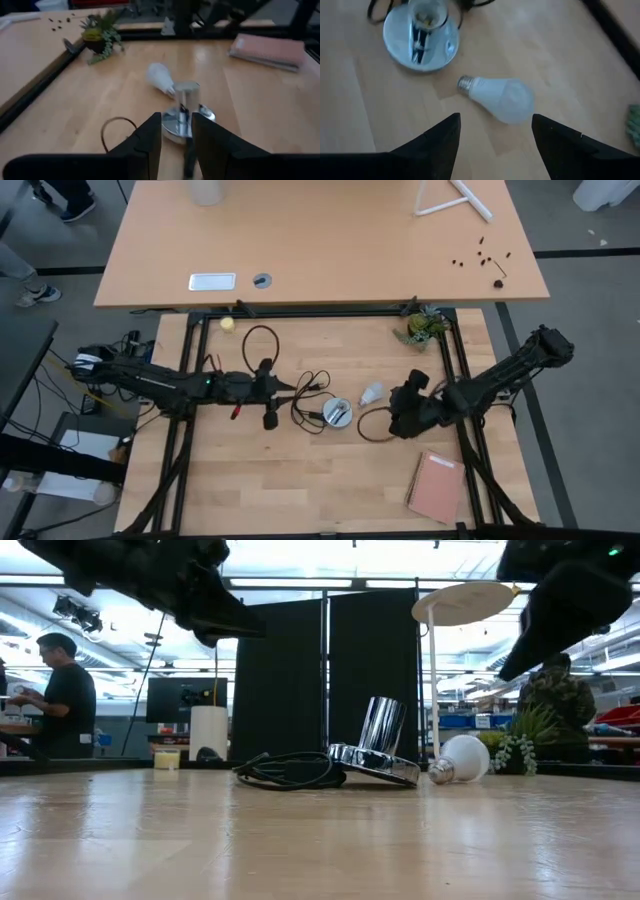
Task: Screw lightbulb
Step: Insert the light bulb into the lamp
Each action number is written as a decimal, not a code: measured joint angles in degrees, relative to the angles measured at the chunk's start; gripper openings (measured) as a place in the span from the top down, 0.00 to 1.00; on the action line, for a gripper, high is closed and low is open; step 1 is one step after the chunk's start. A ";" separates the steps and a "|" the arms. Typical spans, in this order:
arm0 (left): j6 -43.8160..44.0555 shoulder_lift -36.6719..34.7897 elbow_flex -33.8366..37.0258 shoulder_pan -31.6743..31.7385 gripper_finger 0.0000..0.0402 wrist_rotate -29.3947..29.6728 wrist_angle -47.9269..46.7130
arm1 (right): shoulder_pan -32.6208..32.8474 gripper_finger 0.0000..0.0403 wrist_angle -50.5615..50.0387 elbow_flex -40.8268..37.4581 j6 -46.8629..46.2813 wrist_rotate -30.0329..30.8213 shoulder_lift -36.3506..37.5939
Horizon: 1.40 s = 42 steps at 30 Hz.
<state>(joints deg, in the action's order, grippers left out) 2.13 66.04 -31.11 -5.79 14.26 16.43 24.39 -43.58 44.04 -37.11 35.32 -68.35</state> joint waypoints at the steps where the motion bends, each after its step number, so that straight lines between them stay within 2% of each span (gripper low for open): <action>1: 0.02 0.02 0.00 0.46 0.72 0.00 0.10 | -1.47 0.36 0.97 -0.10 3.17 -1.96 0.24; 9: 0.02 0.02 0.00 1.30 0.72 0.11 0.52 | -12.00 0.36 4.44 -0.10 22.12 -16.54 1.12; 13: 1.79 0.02 0.00 1.19 0.72 0.18 0.52 | -13.69 0.35 4.30 -0.08 31.86 -18.08 0.92; 16: 3.94 0.02 0.00 1.19 0.72 0.21 0.45 | -14.36 0.33 4.70 -0.08 35.43 -17.13 1.06; 19: 5.42 0.00 0.00 1.17 0.72 0.84 0.51 | -16.26 0.32 5.96 -0.23 35.80 -17.01 1.09; 23: 8.90 0.00 0.04 0.67 0.72 5.96 2.02 | -19.01 0.32 8.94 -2.66 37.20 -22.34 2.06; 30: 8.57 -0.04 0.04 -3.01 0.67 9.24 5.40 | -20.09 0.32 22.35 -10.94 39.68 -23.58 6.95; 36: 8.37 -0.04 0.04 -5.88 0.64 10.97 5.04 | -20.09 0.32 27.16 -17.17 35.11 -26.29 10.82; 42: 7.15 -0.04 0.04 -7.32 0.58 11.65 4.76 | -17.23 0.24 30.50 -21.97 29.34 -28.91 11.73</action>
<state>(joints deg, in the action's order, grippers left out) 9.28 66.00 -31.07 -13.11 25.92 21.19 7.16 -13.08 22.07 -7.77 6.41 -56.62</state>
